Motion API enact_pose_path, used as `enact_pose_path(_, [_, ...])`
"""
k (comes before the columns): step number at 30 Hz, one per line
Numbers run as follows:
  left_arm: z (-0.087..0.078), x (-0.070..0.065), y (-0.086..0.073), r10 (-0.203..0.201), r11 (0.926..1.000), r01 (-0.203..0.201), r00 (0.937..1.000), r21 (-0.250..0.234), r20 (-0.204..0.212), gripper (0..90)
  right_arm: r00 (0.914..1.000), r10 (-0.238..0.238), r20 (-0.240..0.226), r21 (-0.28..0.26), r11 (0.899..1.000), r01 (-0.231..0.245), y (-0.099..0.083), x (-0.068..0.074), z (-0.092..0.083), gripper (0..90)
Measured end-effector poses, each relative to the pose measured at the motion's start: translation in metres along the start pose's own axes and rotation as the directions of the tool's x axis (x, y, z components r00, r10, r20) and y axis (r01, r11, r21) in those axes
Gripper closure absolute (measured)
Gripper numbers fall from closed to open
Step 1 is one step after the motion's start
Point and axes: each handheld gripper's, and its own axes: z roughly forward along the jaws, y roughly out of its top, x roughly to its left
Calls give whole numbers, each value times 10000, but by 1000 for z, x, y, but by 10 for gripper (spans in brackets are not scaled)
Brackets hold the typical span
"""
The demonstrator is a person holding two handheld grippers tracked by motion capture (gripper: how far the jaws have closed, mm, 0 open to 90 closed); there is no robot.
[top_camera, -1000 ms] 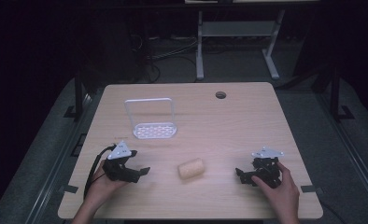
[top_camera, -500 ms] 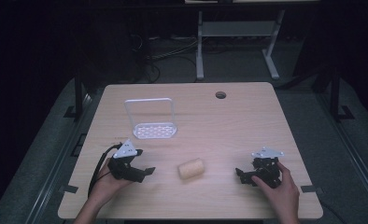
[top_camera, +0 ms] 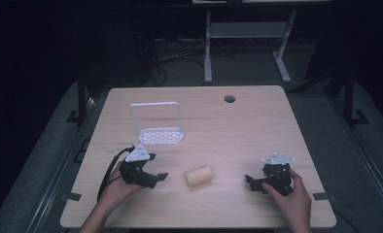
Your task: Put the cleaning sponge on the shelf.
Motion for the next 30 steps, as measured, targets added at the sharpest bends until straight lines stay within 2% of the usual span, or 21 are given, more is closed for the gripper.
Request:
enact_pose_path(12, [5, -4, 13, 295, 9995, -293, 9993, -70, 233, 138, 10000, 0, 0, -1, 10000, 0, 0, 0, 0, 0])
enact_pose_path(30, [13, -10, 30, 492, 9986, -480, 9966, -198, 656, 138, 10000, 14, 1, -3, 10000, -14, 0, 0, 0, 0])
